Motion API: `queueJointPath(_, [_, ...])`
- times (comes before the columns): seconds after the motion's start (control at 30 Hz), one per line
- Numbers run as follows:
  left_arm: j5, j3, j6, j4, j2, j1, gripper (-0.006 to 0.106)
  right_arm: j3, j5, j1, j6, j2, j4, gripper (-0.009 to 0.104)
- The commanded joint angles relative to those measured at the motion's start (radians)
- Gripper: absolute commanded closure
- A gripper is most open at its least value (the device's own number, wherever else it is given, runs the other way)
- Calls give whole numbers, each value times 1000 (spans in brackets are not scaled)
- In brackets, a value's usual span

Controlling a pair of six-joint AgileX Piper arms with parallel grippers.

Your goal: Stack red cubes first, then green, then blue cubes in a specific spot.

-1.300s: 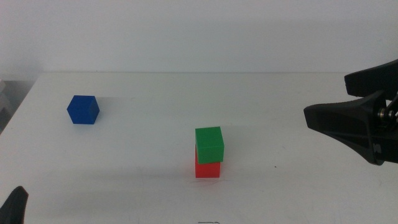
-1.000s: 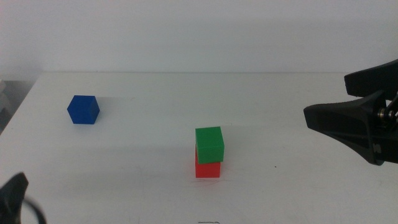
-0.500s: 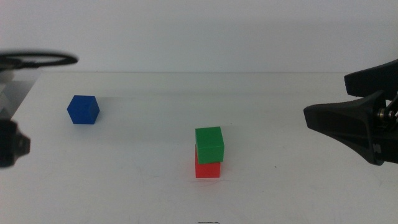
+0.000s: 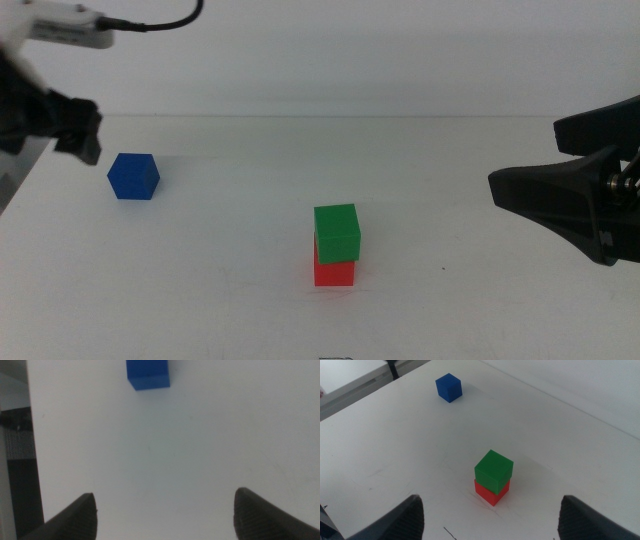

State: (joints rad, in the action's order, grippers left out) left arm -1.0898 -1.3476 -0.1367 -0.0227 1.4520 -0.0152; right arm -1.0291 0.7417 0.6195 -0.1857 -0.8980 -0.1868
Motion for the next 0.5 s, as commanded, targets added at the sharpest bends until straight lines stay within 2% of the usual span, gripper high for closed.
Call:
queueJointPath(0.0, [-1, -113, -30, 2, 66, -4, 7, -27, -71, -6, -14, 12, -6, 11])
queueJointPath(0.47, [-106, -570, -129, 40, 493, 31, 7, -27, -71, -6, -14, 12, -6, 11])
